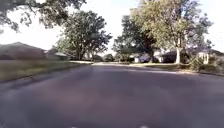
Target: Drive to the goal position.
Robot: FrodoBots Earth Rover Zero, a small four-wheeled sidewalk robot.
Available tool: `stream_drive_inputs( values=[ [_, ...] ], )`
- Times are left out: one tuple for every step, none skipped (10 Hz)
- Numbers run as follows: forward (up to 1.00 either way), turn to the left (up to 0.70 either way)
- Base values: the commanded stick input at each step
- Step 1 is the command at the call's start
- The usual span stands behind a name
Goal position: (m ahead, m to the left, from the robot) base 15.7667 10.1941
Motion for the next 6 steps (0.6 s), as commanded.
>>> stream_drive_inputs(
  values=[
    [1.00, 0.00],
    [1.00, 0.00],
    [1.00, 0.00],
    [1.00, 0.00],
    [1.00, 0.00],
    [1.00, 0.00]
  ],
)
